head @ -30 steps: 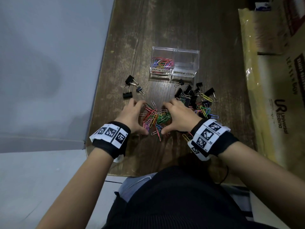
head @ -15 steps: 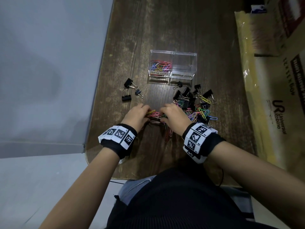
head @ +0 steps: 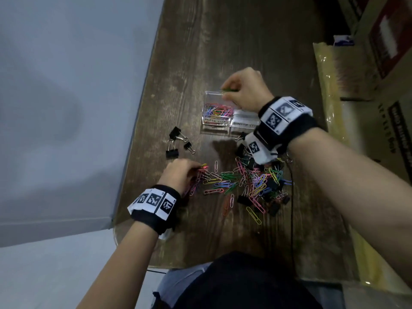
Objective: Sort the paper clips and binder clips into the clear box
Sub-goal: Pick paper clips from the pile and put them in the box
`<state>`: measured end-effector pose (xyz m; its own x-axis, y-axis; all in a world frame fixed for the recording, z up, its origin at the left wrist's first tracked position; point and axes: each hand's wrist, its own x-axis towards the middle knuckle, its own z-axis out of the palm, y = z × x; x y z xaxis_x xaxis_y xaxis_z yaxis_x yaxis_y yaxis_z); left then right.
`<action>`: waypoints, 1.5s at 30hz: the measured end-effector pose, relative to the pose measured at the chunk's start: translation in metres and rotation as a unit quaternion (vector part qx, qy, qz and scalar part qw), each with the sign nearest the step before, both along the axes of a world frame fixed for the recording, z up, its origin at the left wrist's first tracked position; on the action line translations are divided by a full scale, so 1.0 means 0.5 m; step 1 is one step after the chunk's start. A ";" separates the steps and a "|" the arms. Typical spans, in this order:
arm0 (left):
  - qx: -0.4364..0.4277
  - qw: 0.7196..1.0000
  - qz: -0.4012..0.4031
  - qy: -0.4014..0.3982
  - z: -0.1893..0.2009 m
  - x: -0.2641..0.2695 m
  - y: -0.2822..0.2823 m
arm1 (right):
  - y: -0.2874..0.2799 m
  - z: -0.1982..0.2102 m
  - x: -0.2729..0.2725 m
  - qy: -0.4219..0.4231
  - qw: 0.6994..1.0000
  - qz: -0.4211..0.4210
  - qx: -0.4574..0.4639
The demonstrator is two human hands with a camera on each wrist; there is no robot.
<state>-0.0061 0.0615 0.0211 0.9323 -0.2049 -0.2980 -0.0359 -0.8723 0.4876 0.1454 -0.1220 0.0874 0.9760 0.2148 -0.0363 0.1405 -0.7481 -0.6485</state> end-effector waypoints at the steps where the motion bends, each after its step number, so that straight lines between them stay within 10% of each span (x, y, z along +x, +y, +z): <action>1: -0.006 1.000 0.006 0.006 0.003 0.000 -0.001 | 0.014 -0.008 0.023 -0.003 1.000 0.004 -0.023; 6: -0.032 0.999 0.030 0.009 0.021 0.001 -0.004 | 0.049 -0.051 0.050 0.079 0.989 0.067 -0.101; 19: -0.125 0.984 0.082 -0.096 0.116 0.197 -0.073 | -0.124 -0.025 -0.137 0.047 0.992 -0.098 0.070; 26: 0.035 0.996 0.042 -0.071 0.078 0.313 -0.116 | -0.116 -0.064 -0.190 0.092 0.992 -0.083 0.024; 32: 0.010 0.992 -0.012 -0.123 0.083 0.207 -0.077 | -0.028 -0.108 -0.231 0.141 0.986 0.076 -0.048; 39: 0.074 0.991 -0.066 0.085 -0.010 0.031 -0.017 | 0.026 -0.158 -0.277 0.077 0.944 0.230 -0.223; 45: 0.083 0.987 -0.114 0.072 -0.030 -0.023 -0.020 | -0.033 -0.147 -0.325 0.123 0.964 0.197 -0.128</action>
